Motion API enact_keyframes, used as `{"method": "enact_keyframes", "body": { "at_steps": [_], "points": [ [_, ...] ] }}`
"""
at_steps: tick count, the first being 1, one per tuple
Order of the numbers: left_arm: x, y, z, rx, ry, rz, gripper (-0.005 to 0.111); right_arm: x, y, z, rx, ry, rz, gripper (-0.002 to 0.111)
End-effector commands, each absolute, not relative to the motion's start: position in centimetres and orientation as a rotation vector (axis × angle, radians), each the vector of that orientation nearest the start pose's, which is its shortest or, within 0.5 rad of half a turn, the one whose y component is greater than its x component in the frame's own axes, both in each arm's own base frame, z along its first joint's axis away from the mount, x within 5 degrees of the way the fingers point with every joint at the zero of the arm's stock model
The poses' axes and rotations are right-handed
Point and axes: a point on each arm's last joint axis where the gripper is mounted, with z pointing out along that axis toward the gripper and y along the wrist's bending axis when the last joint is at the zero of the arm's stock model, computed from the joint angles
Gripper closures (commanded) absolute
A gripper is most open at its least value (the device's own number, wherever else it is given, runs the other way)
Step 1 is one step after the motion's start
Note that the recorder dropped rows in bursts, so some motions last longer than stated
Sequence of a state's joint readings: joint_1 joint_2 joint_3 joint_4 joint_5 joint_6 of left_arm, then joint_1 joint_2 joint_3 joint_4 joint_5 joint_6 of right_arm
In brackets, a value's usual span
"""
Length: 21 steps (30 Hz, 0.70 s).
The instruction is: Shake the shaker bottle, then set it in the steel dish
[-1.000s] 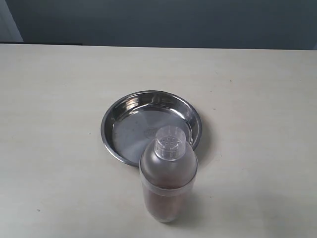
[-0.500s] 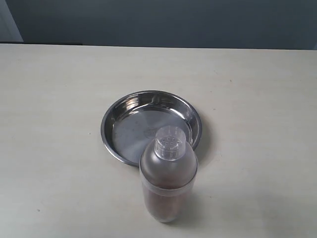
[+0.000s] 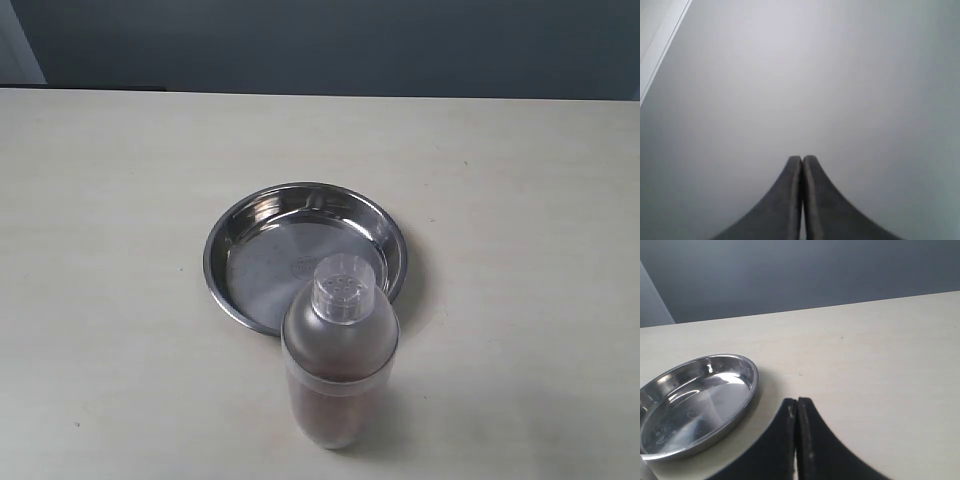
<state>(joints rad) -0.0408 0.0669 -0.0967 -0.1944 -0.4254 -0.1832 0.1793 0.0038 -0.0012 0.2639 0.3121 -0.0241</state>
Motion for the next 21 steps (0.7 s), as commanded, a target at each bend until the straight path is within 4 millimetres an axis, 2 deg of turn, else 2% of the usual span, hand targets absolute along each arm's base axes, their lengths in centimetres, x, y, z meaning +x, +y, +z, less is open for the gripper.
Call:
{"method": "enact_keyframes", "body": {
  "at_steps": [1,5,8,11,14,15,18,19,21],
  "points": [
    [6.5,-0.1,31.9,-0.074,1.006,-0.181,0.106,5.2,1.7,18.7,-0.017,1.792,0.362,0.109],
    [10.1,-0.9,34.5,-0.005,0.983,-0.192,0.106,5.2,1.7,18.7,-0.017,1.792,0.362,0.109],
    [14.0,-2.0,34.0,0.085,1.130,-0.261,0.102,5.2,1.7,18.7,-0.017,1.792,0.362,0.109],
    [16.6,-3.5,32.2,0.179,1.241,-0.394,0.084,5.2,1.7,18.7,-0.017,1.792,0.362,0.109],
    [17.9,-5.1,30.2,0.361,1.303,-0.495,0.053,5.2,1.7,18.7,-0.017,1.792,0.362,0.109],
    [18.2,-5.9,28.6,0.426,1.349,-0.590,0.038,5.2,1.7,18.7,-0.017,1.792,0.362,0.109],
    [17.9,-6.9,25.8,0.529,1.418,-0.705,0.037,5.2,1.7,18.7,-0.017,1.792,0.362,0.109],
    [17.3,-7.4,24.4,0.624,1.447,-0.728,0.037,5.2,1.7,18.7,-0.017,1.792,0.362,0.109],
    [16.4,-7.9,22.7,0.729,1.491,-0.764,0.037,5.2,1.7,18.7,-0.017,1.792,0.362,0.109]
  ]
}}
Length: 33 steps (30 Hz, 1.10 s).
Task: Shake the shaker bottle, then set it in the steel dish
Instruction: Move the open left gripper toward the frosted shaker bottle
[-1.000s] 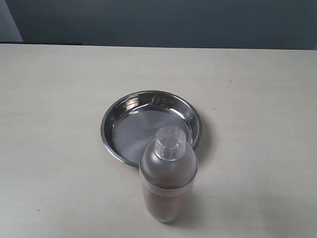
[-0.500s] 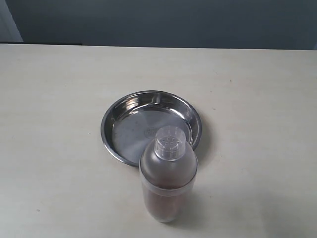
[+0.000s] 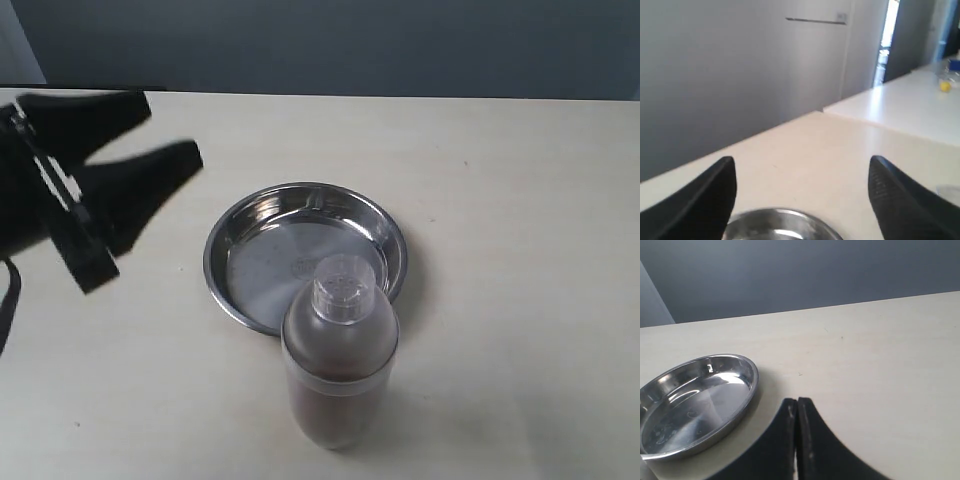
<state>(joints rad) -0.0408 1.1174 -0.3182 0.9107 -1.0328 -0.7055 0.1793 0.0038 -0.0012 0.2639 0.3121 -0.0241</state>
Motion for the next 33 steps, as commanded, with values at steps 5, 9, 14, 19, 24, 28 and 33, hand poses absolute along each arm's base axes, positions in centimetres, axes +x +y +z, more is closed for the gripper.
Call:
{"method": "enact_keyframes", "body": {
  "at_steps": [5,9,14,19,24,28,33],
  "points": [
    [16.2,-7.9,21.3,0.701,1.534,-0.811,0.037,5.2,1.7,18.7,-0.017,1.792,0.362,0.109],
    [16.2,-7.9,21.8,0.661,1.497,-0.836,0.040,5.2,1.7,18.7,-0.017,1.792,0.362,0.109],
    [16.1,-8.0,21.6,0.684,1.515,-0.848,0.040,5.2,1.7,18.7,-0.017,1.792,0.362,0.109],
    [16.3,-7.8,21.2,0.577,1.618,-0.913,0.035,5.2,1.7,18.7,-0.017,1.792,0.362,0.109],
    [15.7,-8.2,20.8,0.686,1.630,-0.929,0.013,5.2,1.7,18.7,-0.017,1.792,0.362,0.109],
    [15.2,-8.4,20.5,0.776,1.635,-0.936,0.004,5.2,1.7,18.7,-0.017,1.792,0.362,0.109],
    [15.2,-8.4,20.6,0.775,1.626,-0.942,0.004,5.2,1.7,18.7,-0.017,1.792,0.362,0.109]
  ]
}}
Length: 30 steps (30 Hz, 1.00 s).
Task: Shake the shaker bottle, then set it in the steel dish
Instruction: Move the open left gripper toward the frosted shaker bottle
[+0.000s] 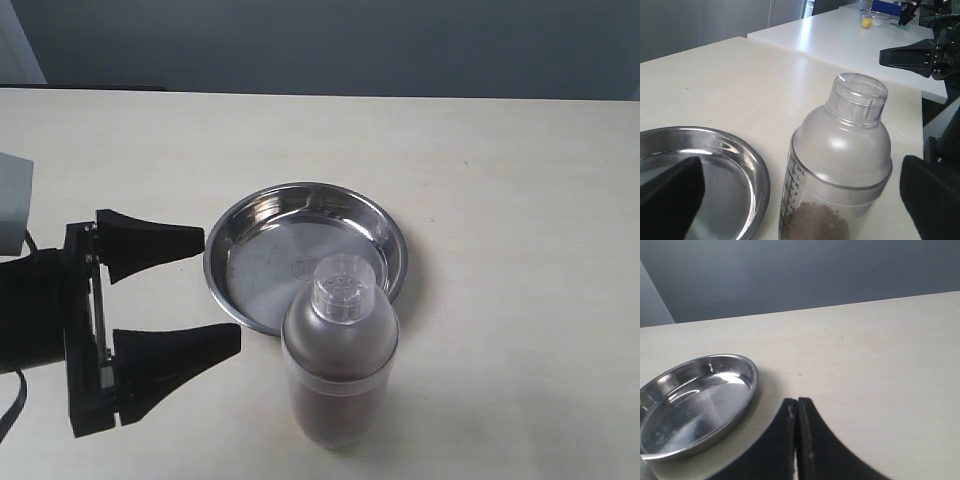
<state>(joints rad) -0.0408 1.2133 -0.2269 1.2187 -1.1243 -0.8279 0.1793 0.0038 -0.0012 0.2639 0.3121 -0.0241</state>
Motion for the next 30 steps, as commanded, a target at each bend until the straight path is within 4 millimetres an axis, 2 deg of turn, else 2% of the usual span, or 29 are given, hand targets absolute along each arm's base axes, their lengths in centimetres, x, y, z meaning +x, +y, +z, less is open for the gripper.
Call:
{"method": "enact_keyframes", "body": {
  "at_steps": [1,7,19,27,30],
  "points": [
    [15.1,-8.4,20.6,0.774,1.620,-0.948,0.004,5.2,1.7,18.7,-0.017,1.792,0.362,0.109],
    [14.9,-8.6,21.2,0.747,1.569,-1.019,0.004,5.2,1.7,18.7,-0.017,1.792,0.362,0.109],
    [15.8,-8.4,22.0,0.710,1.490,-0.930,0.004,5.2,1.7,18.7,-0.017,1.792,0.362,0.109],
    [16.6,-10.9,25.0,0.796,1.340,-0.994,0.004,5.2,1.7,18.7,-0.017,1.792,0.362,0.109],
    [17.0,-11.9,24.4,0.818,1.405,-0.986,0.004,5.2,1.7,18.7,-0.017,1.792,0.362,0.109]
  ]
}}
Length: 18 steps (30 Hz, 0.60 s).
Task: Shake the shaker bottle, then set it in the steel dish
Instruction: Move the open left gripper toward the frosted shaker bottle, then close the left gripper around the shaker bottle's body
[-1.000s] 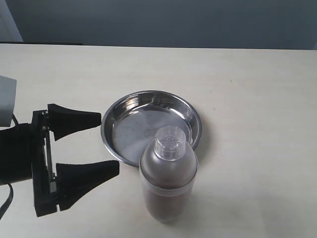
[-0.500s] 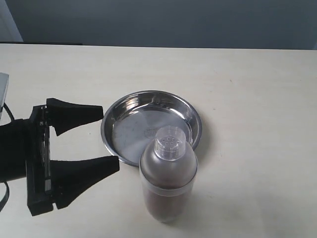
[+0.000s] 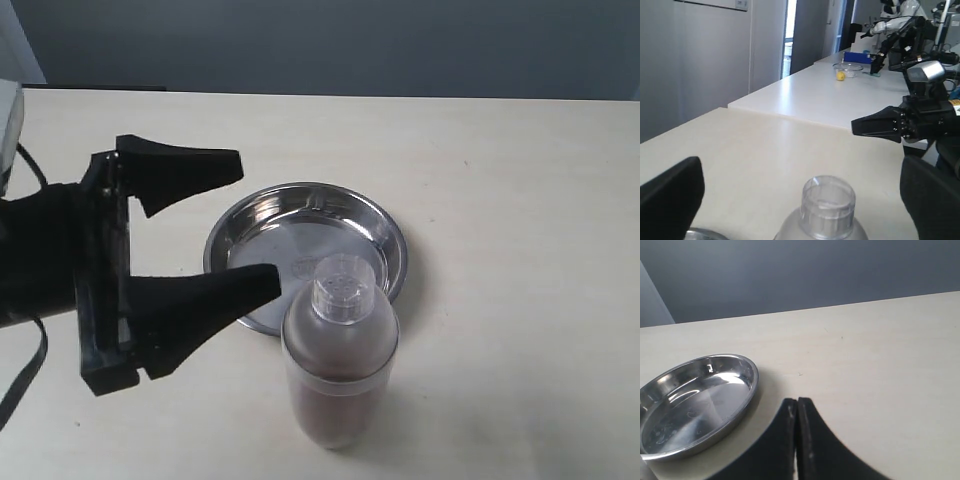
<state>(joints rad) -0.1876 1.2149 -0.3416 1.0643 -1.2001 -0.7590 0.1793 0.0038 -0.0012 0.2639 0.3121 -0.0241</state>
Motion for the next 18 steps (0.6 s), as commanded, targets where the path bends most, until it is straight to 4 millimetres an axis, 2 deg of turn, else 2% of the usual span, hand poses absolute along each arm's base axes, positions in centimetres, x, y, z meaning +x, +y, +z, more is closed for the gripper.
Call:
{"method": "enact_keyframes", "body": {
  "at_steps": [1,4,8,12,18],
  "points": [
    [17.1,-12.1,24.2,0.814,1.399,-1.002,0.004,5.2,1.7,18.7,-0.017,1.792,0.362,0.109],
    [17.3,-12.9,23.9,0.792,1.357,-1.061,0.004,5.2,1.7,18.7,-0.017,1.792,0.362,0.109],
    [18.2,-13.8,22.4,0.750,1.396,-1.053,0.004,5.2,1.7,18.7,-0.017,1.792,0.362,0.109],
    [18.8,-15.1,20.6,0.803,1.431,-1.049,0.004,5.2,1.7,18.7,-0.017,1.792,0.362,0.109],
    [20.2,-16.8,19.4,0.873,1.418,-1.031,0.004,5.2,1.7,18.7,-0.017,1.792,0.362,0.109]
  ]
}}
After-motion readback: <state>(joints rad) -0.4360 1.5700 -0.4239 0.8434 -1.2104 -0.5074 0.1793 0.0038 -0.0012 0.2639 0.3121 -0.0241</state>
